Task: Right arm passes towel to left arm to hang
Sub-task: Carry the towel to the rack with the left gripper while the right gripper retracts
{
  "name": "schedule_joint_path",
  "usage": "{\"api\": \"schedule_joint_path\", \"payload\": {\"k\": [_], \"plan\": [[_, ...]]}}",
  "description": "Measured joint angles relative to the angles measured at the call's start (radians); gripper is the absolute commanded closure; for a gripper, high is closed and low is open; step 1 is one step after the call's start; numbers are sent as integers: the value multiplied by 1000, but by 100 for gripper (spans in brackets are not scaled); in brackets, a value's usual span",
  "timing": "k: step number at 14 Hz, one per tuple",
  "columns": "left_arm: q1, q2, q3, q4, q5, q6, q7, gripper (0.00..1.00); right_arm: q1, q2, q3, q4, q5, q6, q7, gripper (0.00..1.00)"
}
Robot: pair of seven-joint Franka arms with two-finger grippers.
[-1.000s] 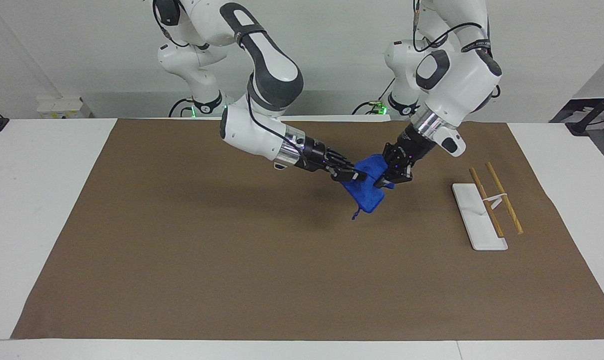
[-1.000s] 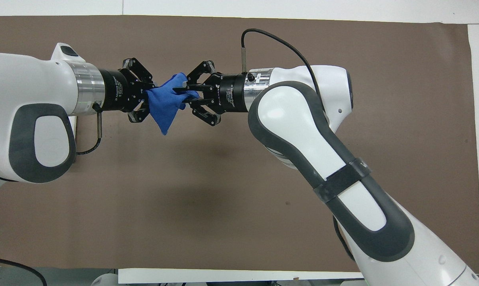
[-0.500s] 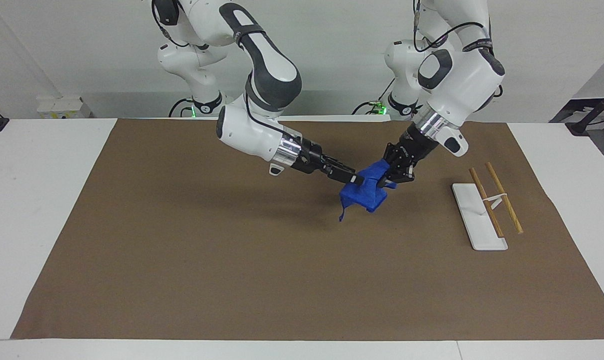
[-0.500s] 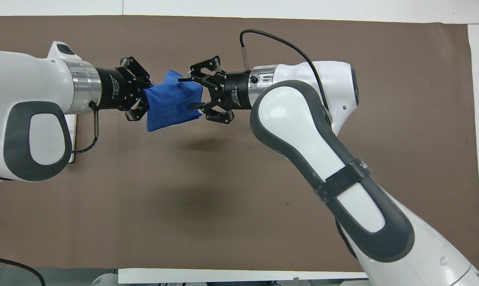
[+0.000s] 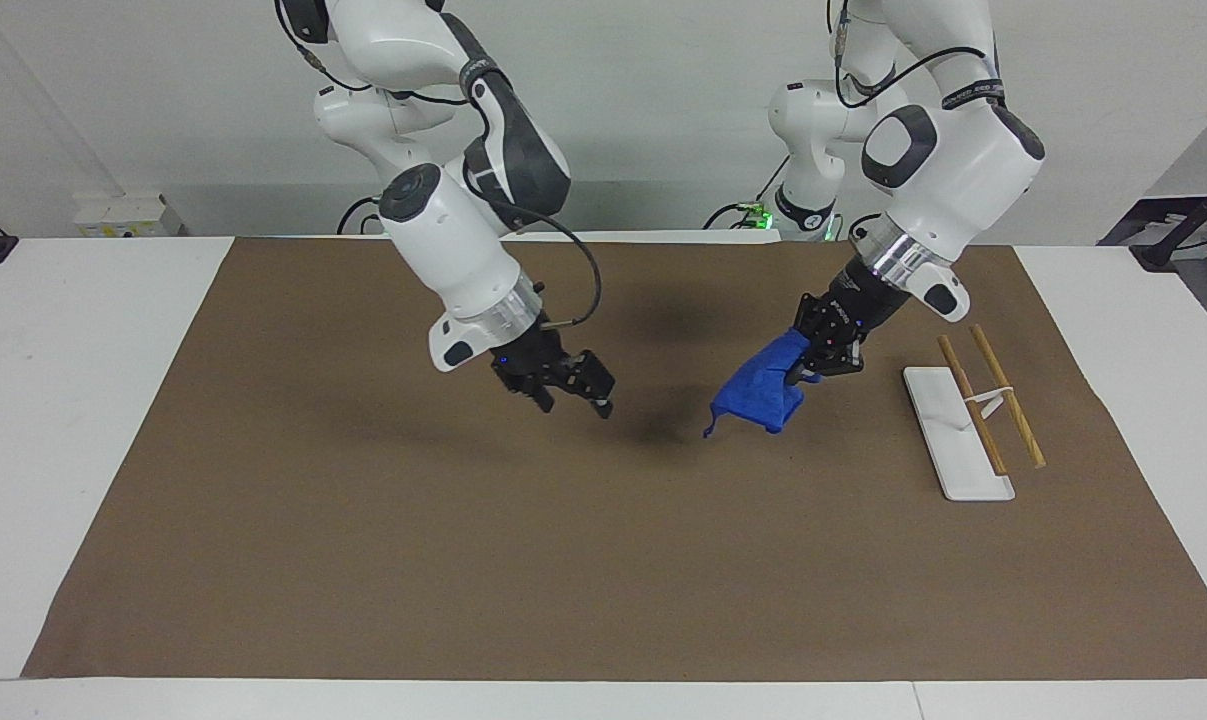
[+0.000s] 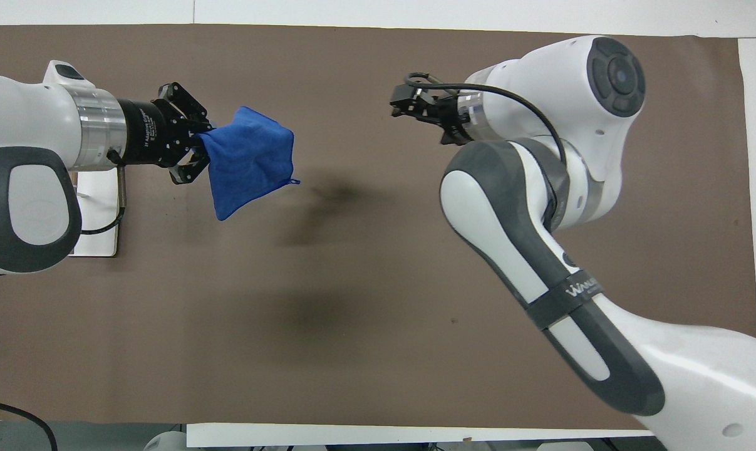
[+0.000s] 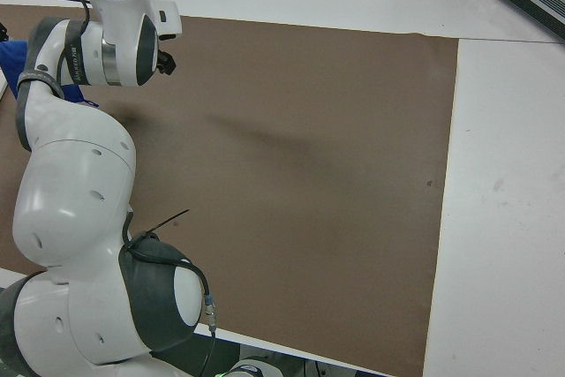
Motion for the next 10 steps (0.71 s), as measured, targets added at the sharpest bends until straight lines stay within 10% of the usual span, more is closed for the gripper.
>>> {"api": "schedule_joint_path", "payload": {"k": [10], "plan": [[36,0,325,-16,1,-247,353,100,-369,-122,-3,245,-248,-607,-396,0]]}}
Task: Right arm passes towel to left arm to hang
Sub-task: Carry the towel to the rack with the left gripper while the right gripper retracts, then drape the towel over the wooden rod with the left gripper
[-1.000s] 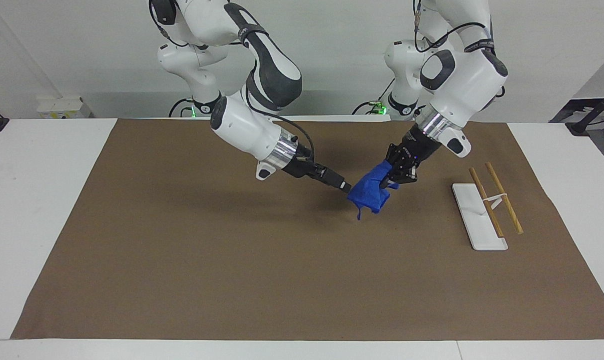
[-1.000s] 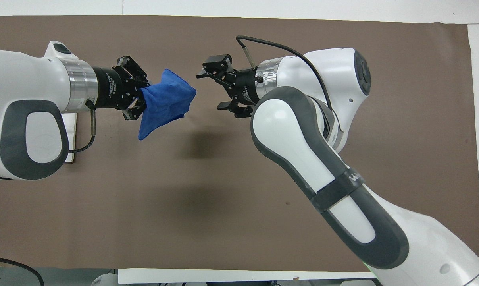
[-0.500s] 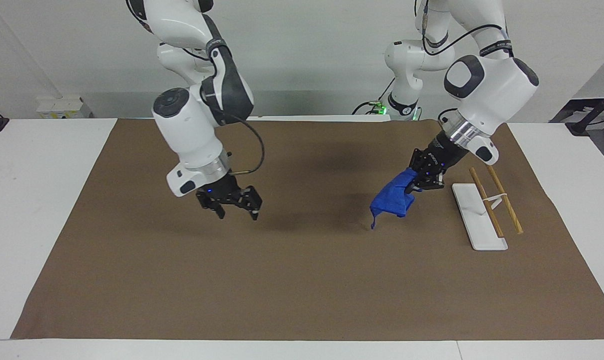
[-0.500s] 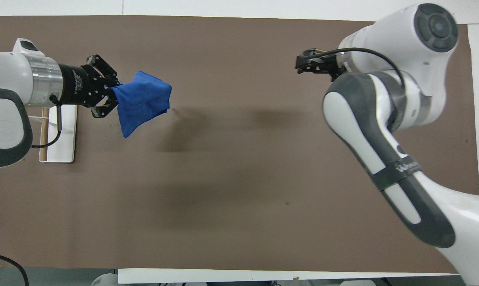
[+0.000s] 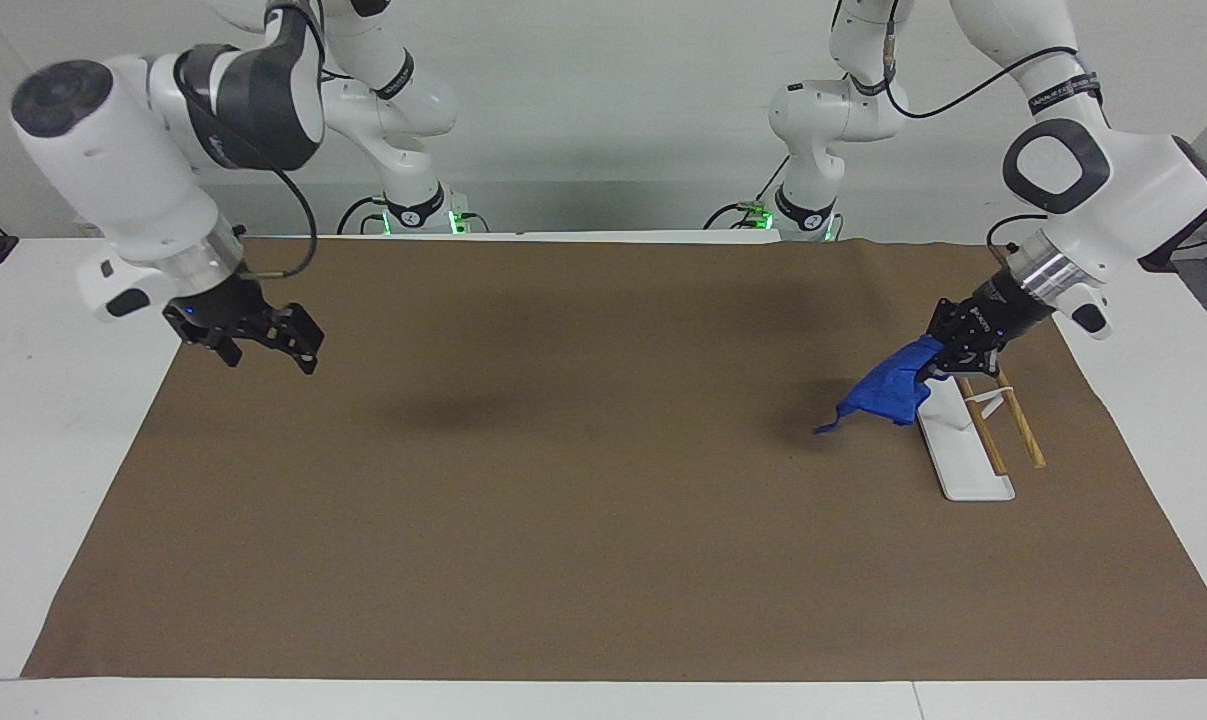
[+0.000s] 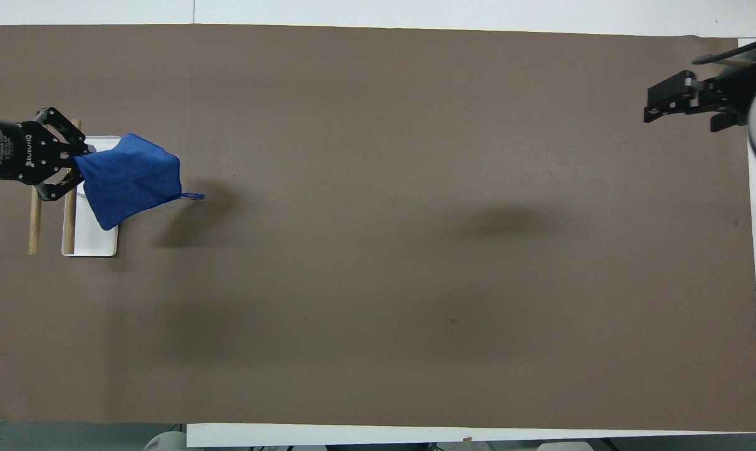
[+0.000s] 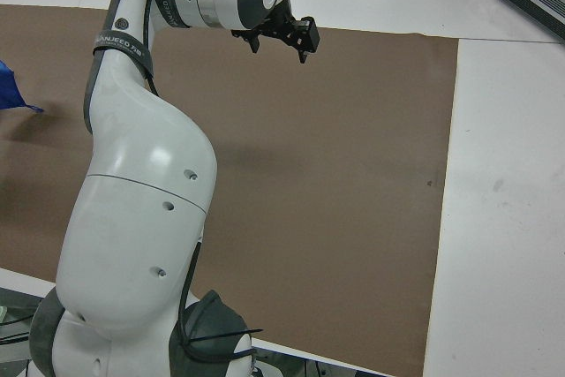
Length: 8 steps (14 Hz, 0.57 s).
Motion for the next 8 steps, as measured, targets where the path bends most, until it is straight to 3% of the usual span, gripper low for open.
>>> {"api": "schedule_joint_path", "payload": {"k": [6,8], "plan": [[15,0,48,31,-1,-1,-75,100,-11,-124,-8,31,-46,-236,-31,0],[16,0,75,39,-1,2,-203,100,45,-152,-85,23,-47,-256,-75,0]]}}
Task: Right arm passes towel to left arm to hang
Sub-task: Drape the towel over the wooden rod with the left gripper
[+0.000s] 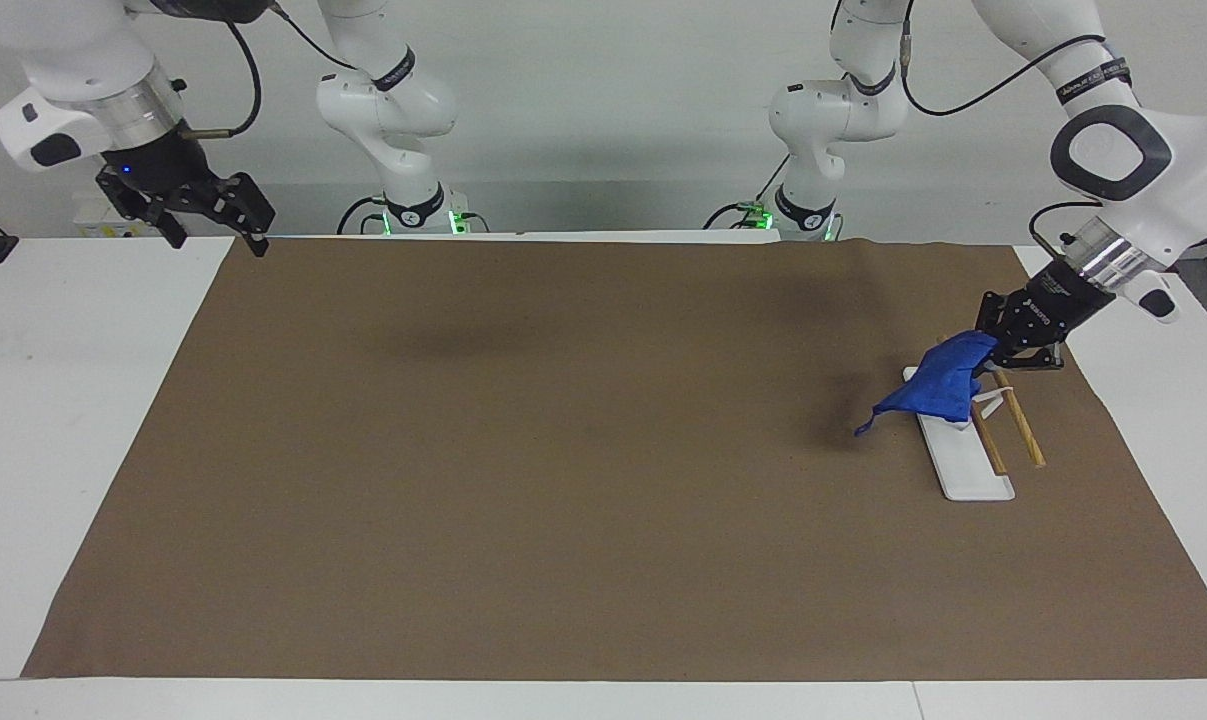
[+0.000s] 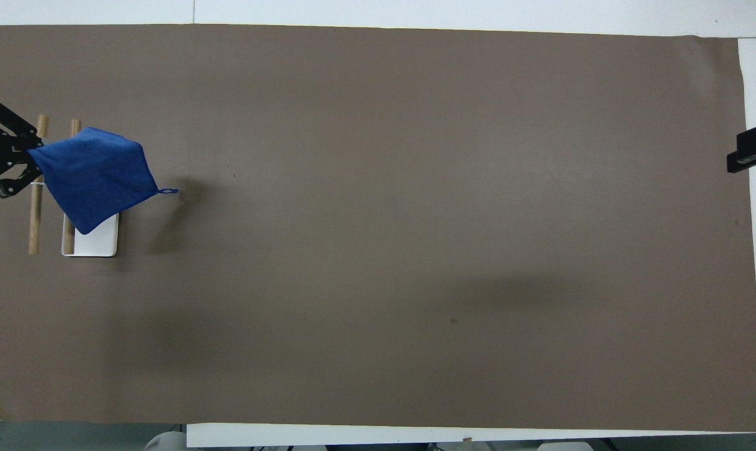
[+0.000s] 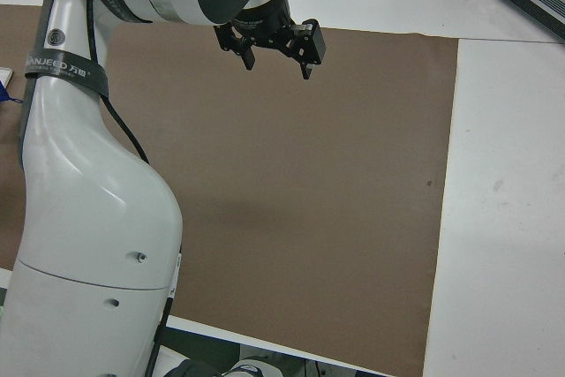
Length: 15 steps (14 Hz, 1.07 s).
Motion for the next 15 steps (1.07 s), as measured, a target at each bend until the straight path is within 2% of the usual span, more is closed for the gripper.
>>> {"api": "schedule_joint_path", "payload": {"k": [2,6,11,15], "plan": [[1,1,42,5,0,15,-133,100,35,-28,-44,-24,0,0,-25,0],[14,4,83,5,0,35,-171,100,64,-89,-47,-137,0,73,-26,0],[23,20,108,4,1,119,16,100,64,-95,-55,-165,0,79,-26,0],[42,54,117,-4,1,211,58,100,65,-95,-55,-167,0,79,-26,0]]}}
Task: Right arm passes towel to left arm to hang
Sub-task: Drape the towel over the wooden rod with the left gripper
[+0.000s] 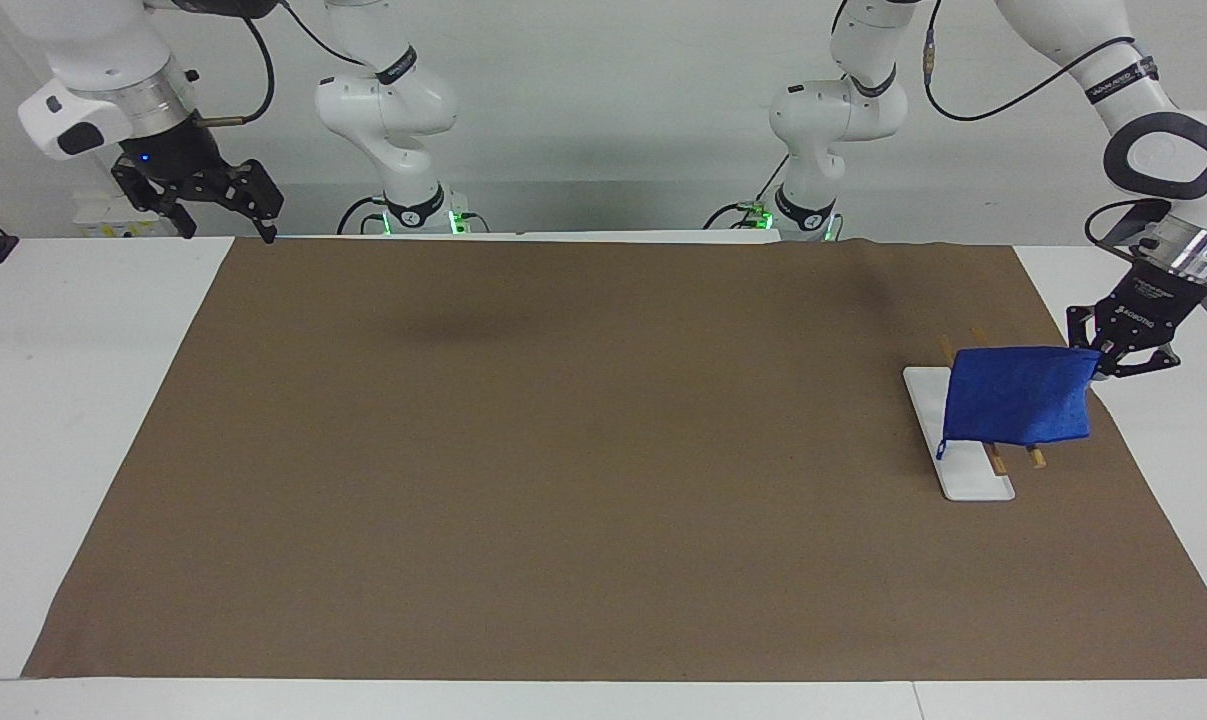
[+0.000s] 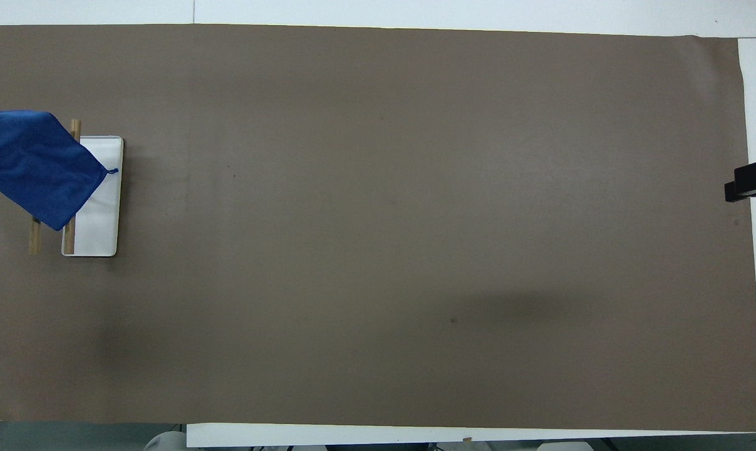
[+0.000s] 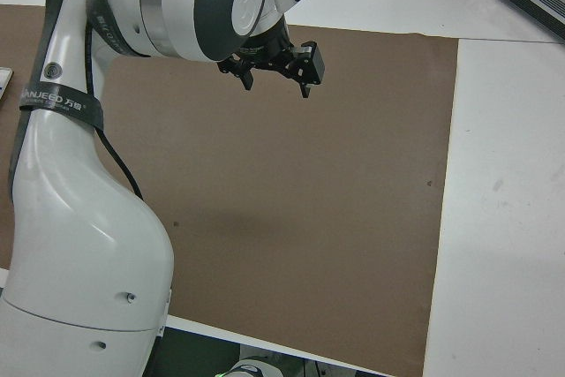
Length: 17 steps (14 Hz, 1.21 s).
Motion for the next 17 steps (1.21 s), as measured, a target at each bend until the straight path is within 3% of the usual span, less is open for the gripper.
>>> {"api": "schedule_joint_path", "payload": {"k": [4,11,14,15,16,17], "plan": [[20,15,3,-53,0,65,113,98,1,0,0,-3,0,0,0,0],[23,17,8,-79,35,73,318,81,3,-1,0,-5,0,0,0,0],[23,17,8,-89,77,73,437,56,3,-1,0,-5,0,0,0,0],[23,17,8,-90,94,72,447,43,4,-1,0,-5,0,0,0,0],[23,17,8,-90,115,71,453,21,6,-1,0,-5,0,0,0,0],[23,17,8,-89,126,66,457,16,12,-1,0,-5,0,0,0,0]]}}
